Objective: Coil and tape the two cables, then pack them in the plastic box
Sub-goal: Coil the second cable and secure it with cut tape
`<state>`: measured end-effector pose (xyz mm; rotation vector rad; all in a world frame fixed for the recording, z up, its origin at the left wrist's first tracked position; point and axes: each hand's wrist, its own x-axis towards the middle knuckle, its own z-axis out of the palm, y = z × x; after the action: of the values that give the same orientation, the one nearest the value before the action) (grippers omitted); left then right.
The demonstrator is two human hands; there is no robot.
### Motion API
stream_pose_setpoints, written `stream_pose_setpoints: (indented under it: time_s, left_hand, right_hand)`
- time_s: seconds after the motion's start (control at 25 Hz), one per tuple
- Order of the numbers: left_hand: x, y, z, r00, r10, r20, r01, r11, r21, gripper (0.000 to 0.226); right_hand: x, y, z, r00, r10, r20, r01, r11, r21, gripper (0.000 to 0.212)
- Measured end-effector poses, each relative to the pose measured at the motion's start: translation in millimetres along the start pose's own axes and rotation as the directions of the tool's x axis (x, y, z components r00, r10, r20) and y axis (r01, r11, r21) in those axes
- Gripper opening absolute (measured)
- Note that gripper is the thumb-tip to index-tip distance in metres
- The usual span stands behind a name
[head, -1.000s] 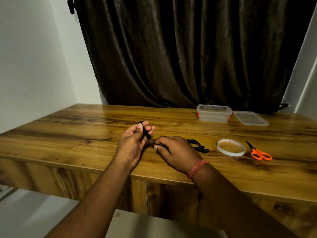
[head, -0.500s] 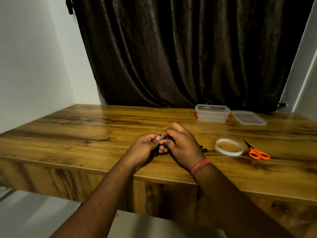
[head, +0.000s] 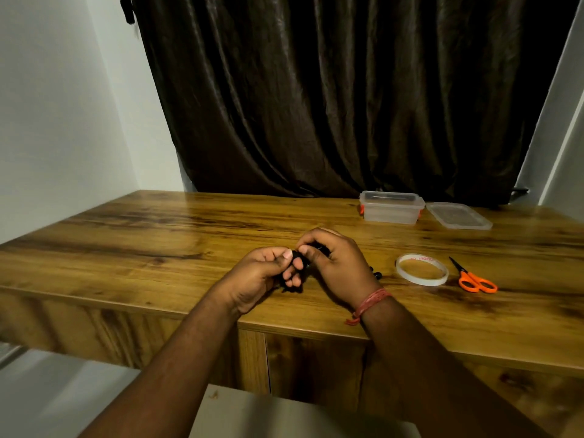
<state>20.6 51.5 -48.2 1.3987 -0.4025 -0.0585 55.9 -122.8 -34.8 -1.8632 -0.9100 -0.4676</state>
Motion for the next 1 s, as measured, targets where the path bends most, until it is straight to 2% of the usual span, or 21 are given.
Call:
stream_pose_setpoints:
  time_s: [0.16,0.44,0.68,0.84,1.0]
  left_hand:
    - [-3.1,4.4,-0.9,1.000,-0.018,0.004,0.018,0.990,-0.140,0.025]
    - [-3.5,6.5,0.5,0.998,-0.040,-0.058,0.029,0.984,-0.177,0.029]
    - [-3.2,4.5,0.8,0.998,-0.056,-0.019,0.052,0.988,-0.144,0.026]
    - [-0.9,2.0,1.1,0.999,-0.042,-0.013,0.040,0.991,-0.126,0.026]
    - [3.7,-2.2,4.3,0.996,-0.004,-0.090,0.000,0.999,-0.044,0.026]
  right_hand:
    - [-3.4,0.3,-1.5,0.992,0.086,0.094,-0.103,0.976,0.193,0.009]
    - [-3.6,3.0,-4.6,0.979,0.083,0.186,-0.140,0.938,0.317,0.021]
    - [-3.6,2.6,-1.7,0.960,0.110,0.258,-0.217,0.874,0.434,0.017]
    - [-1.8,3.0,2.4,0.950,0.148,0.274,-0.257,0.868,0.424,0.012]
    - [-0.8,1.5,3.1,0.958,0.182,0.222,-0.246,0.918,0.311,0.011]
